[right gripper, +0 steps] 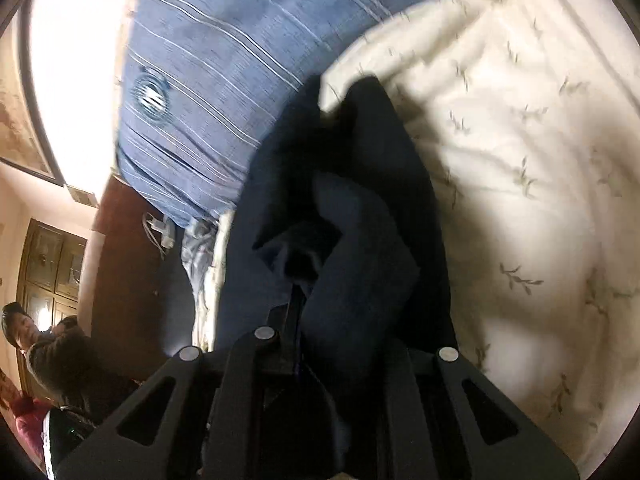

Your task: Fold large clothes

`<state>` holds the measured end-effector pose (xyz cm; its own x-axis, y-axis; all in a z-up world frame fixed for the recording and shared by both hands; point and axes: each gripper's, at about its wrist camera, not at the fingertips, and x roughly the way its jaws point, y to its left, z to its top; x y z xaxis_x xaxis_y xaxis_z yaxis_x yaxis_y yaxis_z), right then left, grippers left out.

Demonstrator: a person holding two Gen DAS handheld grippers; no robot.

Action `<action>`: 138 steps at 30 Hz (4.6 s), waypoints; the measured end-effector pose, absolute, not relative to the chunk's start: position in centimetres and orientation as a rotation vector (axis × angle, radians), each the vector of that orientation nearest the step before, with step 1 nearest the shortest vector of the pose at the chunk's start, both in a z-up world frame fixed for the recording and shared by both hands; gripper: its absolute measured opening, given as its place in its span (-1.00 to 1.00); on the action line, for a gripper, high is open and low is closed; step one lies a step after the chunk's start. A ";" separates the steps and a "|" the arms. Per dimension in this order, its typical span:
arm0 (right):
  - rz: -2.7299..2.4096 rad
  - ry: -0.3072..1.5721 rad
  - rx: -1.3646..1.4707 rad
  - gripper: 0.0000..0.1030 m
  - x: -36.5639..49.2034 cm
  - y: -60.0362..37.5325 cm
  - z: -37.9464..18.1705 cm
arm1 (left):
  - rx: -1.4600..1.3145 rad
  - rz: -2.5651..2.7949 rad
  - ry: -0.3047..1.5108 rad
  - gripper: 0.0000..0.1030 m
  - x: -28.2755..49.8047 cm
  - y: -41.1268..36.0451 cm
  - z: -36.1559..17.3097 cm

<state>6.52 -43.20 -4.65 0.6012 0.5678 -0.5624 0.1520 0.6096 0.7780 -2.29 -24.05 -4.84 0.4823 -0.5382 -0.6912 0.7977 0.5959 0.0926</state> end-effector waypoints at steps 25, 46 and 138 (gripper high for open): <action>0.055 0.891 0.797 0.36 2.7 -42.9 -3.9 | 0.063 -0.840 0.818 0.72 2.7 -10.2 -1.4; 0.074 0.999 0.873 0.61 8.1 -45.1 -4.5 | -0.552 -0.686 1.320 0.74 19.4 -8.2 -11.4; -0.021 0.863 0.345 0.27 17.1 -29.2 3.2 | 0.093 -0.322 0.871 0.65 24.8 -6.8 -1.9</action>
